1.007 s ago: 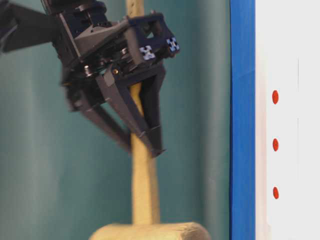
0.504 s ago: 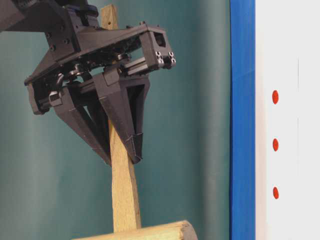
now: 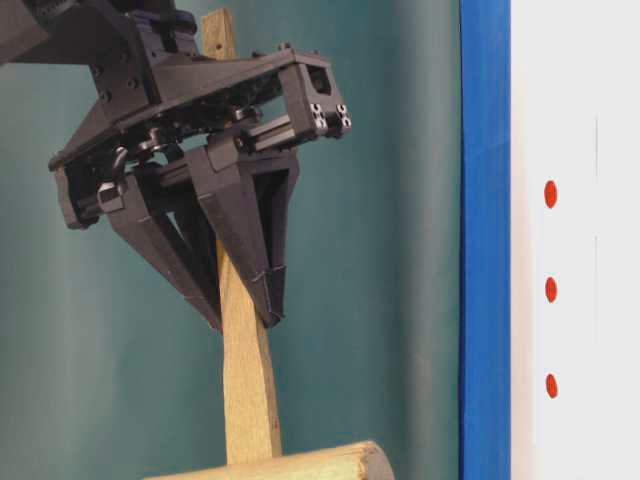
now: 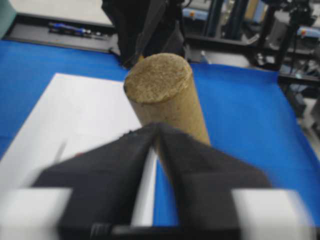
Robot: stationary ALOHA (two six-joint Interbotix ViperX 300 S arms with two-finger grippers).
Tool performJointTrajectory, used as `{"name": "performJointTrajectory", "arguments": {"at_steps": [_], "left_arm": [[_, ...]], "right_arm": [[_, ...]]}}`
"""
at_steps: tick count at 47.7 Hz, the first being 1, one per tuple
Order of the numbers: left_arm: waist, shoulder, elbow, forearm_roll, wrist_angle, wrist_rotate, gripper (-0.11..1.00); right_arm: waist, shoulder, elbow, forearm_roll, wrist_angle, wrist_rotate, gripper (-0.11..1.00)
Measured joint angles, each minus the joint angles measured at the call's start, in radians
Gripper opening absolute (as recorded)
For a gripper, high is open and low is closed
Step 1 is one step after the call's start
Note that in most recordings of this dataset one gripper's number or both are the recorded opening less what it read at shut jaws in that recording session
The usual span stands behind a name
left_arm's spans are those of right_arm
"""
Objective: Hit the mark with a hammer.
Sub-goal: 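Carry the mallet with the right gripper over the white board, then move the left gripper to the mallet head and grasp it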
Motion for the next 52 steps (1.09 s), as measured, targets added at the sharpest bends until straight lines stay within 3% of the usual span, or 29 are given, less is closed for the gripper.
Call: {"name": "performJointTrajectory", "arguments": {"at_steps": [8,12,31,52], "left_arm": [[0.000,0.005,0.002,-0.002,0.008,-0.120,0.78],[-0.002,0.009,0.002,-0.002,0.018,-0.158,0.92],[0.000,0.091,-0.011,-0.002,-0.041,-0.195,0.93],[0.000,0.351,-0.115,-0.002,-0.201,-0.195,0.93]], "right_arm": [[0.000,0.002,0.000,0.000,0.000,-0.002,0.10],[0.000,0.000,0.000,0.000,0.000,0.000,0.10],[-0.002,0.000,0.000,0.000,-0.002,-0.002,0.10],[-0.005,0.000,0.000,0.002,0.000,0.000,0.10]]}}
